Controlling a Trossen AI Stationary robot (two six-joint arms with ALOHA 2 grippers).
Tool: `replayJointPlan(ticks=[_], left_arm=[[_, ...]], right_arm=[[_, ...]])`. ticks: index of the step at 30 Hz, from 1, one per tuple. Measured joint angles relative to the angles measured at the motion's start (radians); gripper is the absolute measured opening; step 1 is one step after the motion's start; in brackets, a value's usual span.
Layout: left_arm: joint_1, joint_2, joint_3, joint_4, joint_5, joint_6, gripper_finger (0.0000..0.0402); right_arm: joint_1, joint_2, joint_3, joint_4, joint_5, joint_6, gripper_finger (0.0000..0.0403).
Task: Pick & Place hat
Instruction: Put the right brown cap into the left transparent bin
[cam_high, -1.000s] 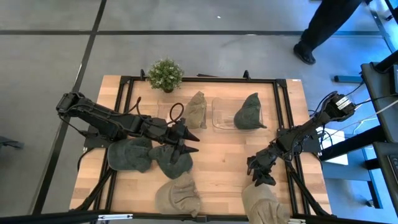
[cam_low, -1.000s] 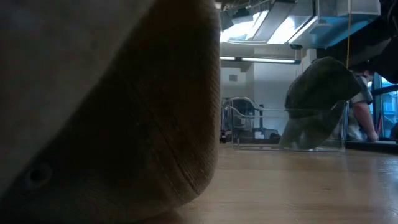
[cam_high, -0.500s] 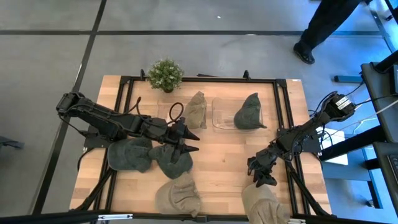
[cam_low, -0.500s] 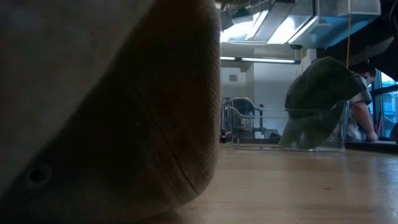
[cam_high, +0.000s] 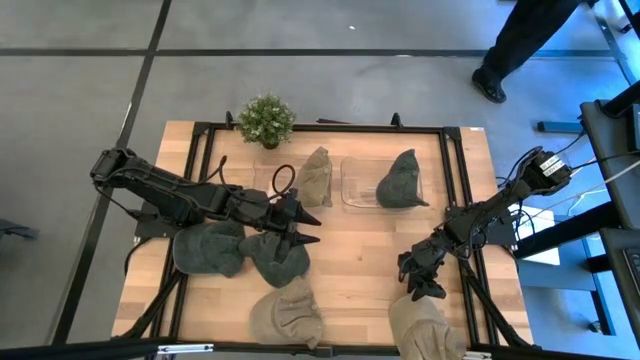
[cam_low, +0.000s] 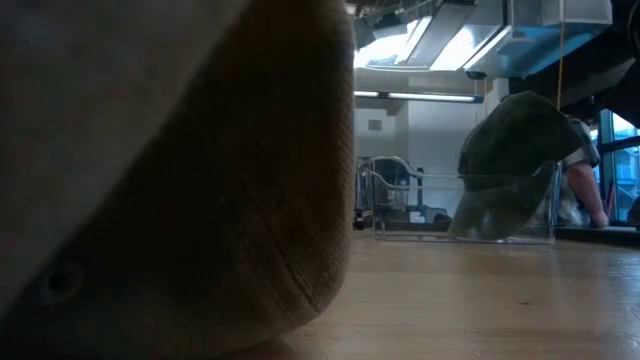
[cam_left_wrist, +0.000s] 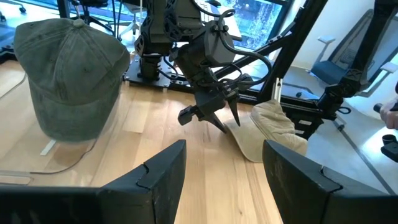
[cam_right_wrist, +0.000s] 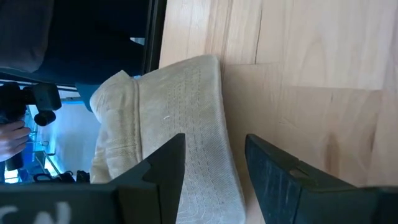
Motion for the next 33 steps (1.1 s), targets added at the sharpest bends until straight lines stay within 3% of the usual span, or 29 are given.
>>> replayJointPlan(ticks=[17,26,33], left_arm=[[0.000,0.000,0.000,0.000,-0.031,0.026,0.0206],[0.000,0.000,0.000,0.000,-0.030,0.026,0.0206],[0.000,0.000,0.000,0.000,-0.030,0.026,0.0206]], right_arm=[[0.001,0.043,0.001,0.062,0.052,0.023,0.0168],[0.001,0.140,0.002,0.174,-0.026,0.030,0.0168],[0.000,0.157,0.002,0.172,-0.023,0.051,0.0168]])
